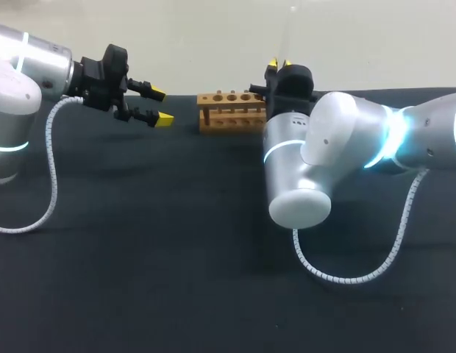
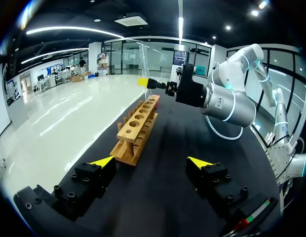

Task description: Grasp the test tube, adjust it, and insert it.

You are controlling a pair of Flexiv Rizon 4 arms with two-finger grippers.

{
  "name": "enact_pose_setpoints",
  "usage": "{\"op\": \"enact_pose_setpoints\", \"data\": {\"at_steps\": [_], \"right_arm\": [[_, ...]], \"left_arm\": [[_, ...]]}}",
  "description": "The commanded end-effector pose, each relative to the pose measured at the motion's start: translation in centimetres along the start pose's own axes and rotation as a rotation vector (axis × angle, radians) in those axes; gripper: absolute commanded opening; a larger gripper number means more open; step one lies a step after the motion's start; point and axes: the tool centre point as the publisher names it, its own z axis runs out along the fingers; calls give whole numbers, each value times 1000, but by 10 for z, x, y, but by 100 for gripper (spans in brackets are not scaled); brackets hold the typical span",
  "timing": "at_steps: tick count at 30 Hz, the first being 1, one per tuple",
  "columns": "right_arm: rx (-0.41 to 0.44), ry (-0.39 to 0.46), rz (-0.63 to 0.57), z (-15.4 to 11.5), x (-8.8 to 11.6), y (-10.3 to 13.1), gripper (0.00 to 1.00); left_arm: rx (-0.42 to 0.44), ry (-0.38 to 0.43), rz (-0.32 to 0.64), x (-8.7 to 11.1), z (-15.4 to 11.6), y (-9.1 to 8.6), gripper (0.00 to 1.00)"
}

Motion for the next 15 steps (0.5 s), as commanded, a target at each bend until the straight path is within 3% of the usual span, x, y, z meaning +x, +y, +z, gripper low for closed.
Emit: {"op": "enact_pose_setpoints", "data": {"at_steps": [1,15], "right_arm": [[-135,-9,-8,-5,3,-8,0],[-148,-27,-42,-9,2,-3,0]], "left_arm": [[-2,-3,2,1,0,0,100],[-2,-3,2,1,0,0,100]]}}
